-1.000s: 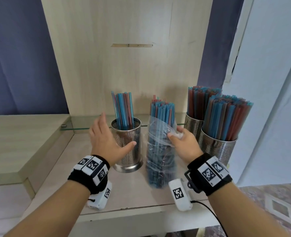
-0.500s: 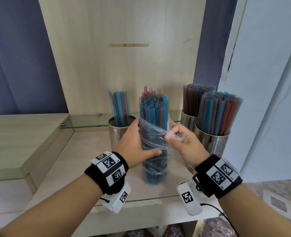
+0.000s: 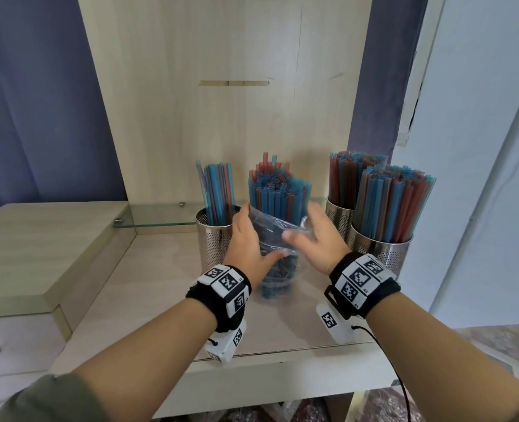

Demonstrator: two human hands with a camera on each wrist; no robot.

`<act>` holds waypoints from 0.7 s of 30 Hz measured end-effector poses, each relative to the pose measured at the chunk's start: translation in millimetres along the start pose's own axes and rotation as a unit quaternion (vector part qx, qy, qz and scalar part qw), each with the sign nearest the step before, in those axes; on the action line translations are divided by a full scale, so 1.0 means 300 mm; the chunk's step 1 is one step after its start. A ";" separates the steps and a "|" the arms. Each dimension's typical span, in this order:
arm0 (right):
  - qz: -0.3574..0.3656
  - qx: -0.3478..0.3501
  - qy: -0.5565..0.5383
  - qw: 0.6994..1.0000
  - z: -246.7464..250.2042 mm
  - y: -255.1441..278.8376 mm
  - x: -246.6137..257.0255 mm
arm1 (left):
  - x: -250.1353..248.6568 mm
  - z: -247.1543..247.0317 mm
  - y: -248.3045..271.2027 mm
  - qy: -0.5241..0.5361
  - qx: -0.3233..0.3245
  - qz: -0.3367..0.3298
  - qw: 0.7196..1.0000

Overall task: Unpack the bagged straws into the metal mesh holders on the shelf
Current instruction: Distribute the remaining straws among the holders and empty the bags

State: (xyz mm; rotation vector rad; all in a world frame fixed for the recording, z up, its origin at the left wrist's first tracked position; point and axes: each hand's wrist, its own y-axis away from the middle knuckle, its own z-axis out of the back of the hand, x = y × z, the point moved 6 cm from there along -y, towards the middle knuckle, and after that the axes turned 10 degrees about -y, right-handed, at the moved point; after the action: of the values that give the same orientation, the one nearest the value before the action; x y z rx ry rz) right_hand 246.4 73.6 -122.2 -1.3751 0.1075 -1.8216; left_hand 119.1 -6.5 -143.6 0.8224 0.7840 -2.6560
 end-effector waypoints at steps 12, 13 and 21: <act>-0.050 -0.035 -0.018 0.998 -0.043 -0.021 -0.096 | -0.016 0.064 -0.026 -0.101 0.153 -0.030 0.983; -0.046 -0.043 -0.020 0.998 -0.048 -0.030 -0.102 | -0.021 0.100 -0.040 -0.083 0.134 -0.030 0.987; -0.047 -0.064 0.010 0.997 -0.083 -0.085 -0.141 | -0.079 0.219 -0.160 -0.102 0.018 -0.049 0.993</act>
State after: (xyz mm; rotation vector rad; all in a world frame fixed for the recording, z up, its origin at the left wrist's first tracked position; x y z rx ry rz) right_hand 213.8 107.8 -151.0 -1.4721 0.1769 -1.9351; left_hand 90.5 -2.2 -64.0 0.5206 0.7445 -2.7904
